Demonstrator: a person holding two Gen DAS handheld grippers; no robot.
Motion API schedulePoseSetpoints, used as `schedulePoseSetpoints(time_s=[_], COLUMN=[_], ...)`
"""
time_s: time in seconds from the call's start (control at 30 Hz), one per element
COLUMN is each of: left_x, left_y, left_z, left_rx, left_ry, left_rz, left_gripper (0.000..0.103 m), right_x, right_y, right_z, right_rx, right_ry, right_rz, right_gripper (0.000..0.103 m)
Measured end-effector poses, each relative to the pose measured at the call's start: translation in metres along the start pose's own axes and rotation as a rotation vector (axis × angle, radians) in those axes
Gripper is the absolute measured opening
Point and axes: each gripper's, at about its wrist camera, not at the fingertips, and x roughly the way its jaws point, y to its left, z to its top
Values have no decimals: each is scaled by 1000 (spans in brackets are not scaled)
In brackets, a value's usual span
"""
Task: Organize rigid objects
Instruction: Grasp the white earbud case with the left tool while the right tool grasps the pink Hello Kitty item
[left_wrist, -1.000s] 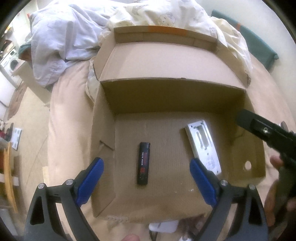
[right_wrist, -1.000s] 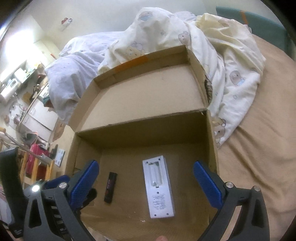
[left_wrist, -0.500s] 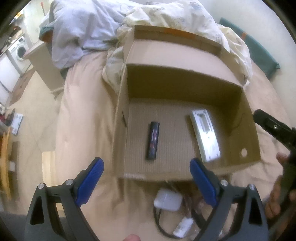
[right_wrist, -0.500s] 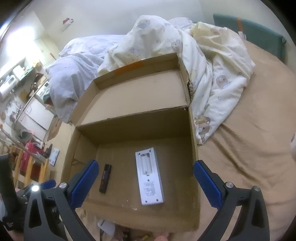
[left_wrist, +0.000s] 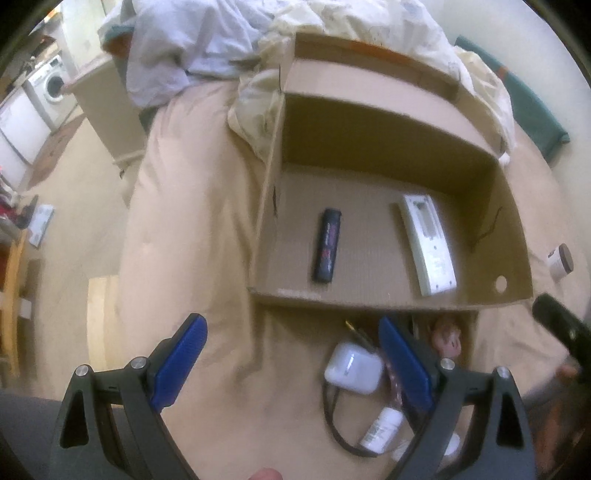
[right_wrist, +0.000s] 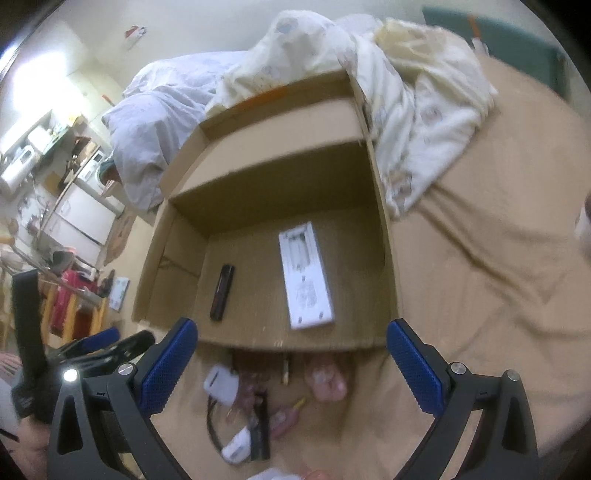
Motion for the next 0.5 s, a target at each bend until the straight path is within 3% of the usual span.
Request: schedulePoseSetpoints(time_s=[0.3, 0.47, 0.5], left_x=[55, 77, 81], left_y=[-28, -47, -53], left_z=[-15, -22, -24], left_rx=[144, 217, 241], left_ry=[223, 271, 276], left_rz=[-14, -5, -2], left_gripper=[92, 92, 88], right_x=[10, 15, 16], right_y=[-15, -20, -20], right_z=[-12, -13, -13], right_rx=[92, 118, 117], right_ry=[57, 82, 87], right_rz=[-21, -10, -12], right_gripper=[103, 103, 103])
